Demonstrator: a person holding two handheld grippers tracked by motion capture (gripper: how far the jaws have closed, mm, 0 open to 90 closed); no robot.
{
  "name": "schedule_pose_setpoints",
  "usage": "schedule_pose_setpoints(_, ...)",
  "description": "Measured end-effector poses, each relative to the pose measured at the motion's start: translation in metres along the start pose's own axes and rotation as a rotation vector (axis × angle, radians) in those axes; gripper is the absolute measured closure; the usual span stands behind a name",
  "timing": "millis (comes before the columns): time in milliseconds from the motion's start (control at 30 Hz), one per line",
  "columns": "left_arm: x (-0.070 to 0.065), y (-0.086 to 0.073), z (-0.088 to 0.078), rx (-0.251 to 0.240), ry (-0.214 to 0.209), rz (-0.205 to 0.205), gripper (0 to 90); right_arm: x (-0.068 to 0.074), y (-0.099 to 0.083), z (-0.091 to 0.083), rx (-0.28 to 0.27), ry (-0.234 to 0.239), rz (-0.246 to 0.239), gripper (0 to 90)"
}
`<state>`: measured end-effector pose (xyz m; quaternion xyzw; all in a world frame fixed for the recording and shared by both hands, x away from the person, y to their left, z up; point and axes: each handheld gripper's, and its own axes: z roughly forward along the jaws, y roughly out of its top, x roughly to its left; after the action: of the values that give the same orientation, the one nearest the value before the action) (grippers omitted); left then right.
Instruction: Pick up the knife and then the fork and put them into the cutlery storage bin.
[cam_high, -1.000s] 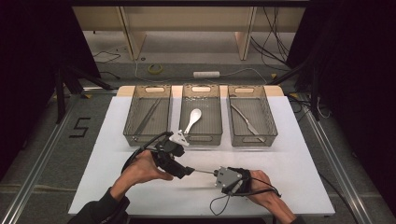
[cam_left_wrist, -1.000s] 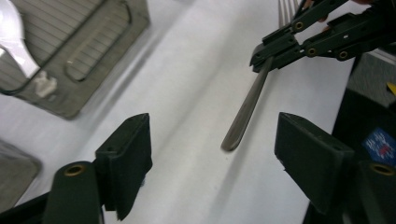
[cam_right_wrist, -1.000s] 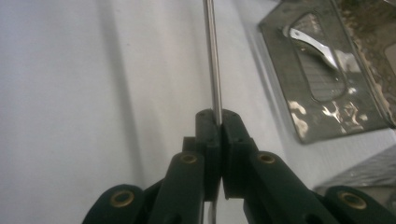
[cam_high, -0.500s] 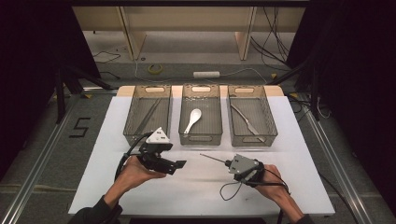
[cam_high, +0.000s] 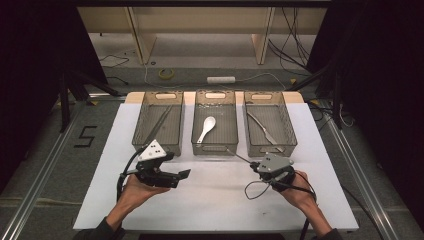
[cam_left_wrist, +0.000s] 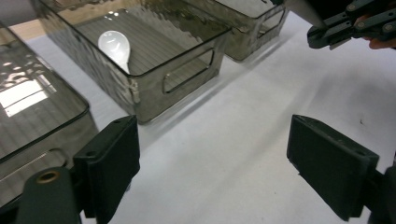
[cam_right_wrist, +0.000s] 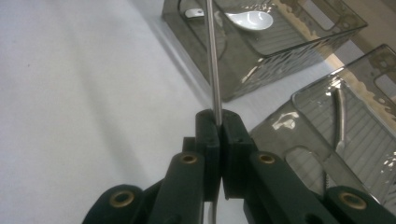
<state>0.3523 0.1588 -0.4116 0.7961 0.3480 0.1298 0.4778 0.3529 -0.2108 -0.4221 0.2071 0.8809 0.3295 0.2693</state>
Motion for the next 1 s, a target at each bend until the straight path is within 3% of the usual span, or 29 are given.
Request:
schedule_pose_setpoints(167, 0.005, -0.005, -0.007, -0.031, 0.007, -0.023, 16.3, -0.014, 0.004, -0.004, -0.004, -0.014, 0.052, 87.9)
schedule_pose_setpoints(533, 0.005, -0.01, -0.014, -0.056, 0.036, -0.002, 16.2, -0.054, 0.009, -0.007, -0.009, -0.049, 0.17, 87.9)
schedule_pose_setpoints(1000, 0.006, -0.014, -0.025, -0.093, 0.064, 0.008, 15.7, -0.112, 0.028, 0.021, 0.025, -0.083, 0.308, 87.9)
